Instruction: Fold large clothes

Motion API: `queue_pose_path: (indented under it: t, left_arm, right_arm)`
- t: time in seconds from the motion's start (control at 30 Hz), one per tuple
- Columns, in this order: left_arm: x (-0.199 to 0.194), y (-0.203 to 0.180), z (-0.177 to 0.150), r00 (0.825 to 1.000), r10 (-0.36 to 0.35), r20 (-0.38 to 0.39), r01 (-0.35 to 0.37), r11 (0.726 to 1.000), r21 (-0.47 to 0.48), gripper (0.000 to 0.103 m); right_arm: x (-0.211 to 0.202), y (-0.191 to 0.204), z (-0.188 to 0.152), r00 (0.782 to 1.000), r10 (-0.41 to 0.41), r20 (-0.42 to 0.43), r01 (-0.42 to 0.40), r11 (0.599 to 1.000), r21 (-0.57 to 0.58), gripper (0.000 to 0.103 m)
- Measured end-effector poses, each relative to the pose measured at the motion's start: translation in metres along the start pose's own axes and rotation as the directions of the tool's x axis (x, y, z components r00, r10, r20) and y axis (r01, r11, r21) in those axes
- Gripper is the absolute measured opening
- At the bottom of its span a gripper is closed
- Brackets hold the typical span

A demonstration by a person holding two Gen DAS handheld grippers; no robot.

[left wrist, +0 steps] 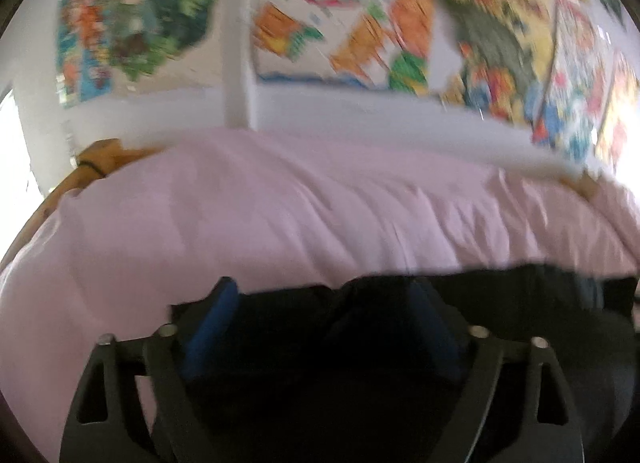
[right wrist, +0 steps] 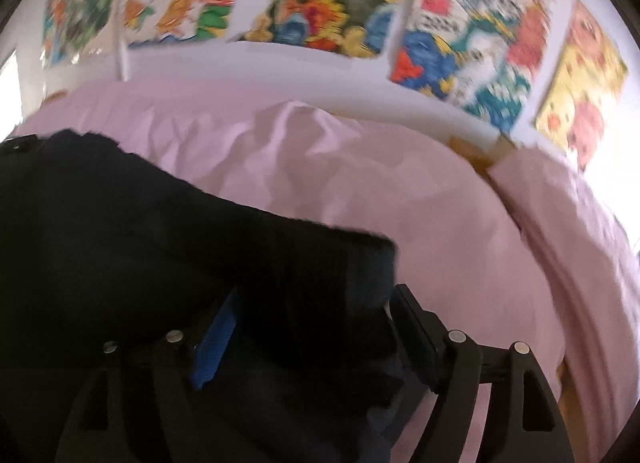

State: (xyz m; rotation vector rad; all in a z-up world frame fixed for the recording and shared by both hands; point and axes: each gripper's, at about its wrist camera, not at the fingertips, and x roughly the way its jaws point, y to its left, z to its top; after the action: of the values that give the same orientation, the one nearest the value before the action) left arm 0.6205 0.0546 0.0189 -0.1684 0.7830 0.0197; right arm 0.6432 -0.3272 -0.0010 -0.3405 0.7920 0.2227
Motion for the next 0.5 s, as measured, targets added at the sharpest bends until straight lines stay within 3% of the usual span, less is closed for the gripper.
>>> queue_pose_path:
  t: [0.23, 0.5]
  left_arm:
    - [-0.027, 0.017, -0.001, 0.998, 0.033, 0.048, -0.029, 0.996, -0.084, 0.09]
    - [-0.077, -0.003, -0.03, 0.995, -0.026, 0.098, 0.02, 0.998, 0.054, 0.09]
  right_arm:
    - [-0.017, -0.011, -0.002, 0.999, -0.04, 0.032, 0.038, 0.998, 0.045, 0.084]
    - [-0.06, -0.033, -0.011, 0.99, -0.063, 0.127, 0.042, 0.986, 0.163, 0.085]
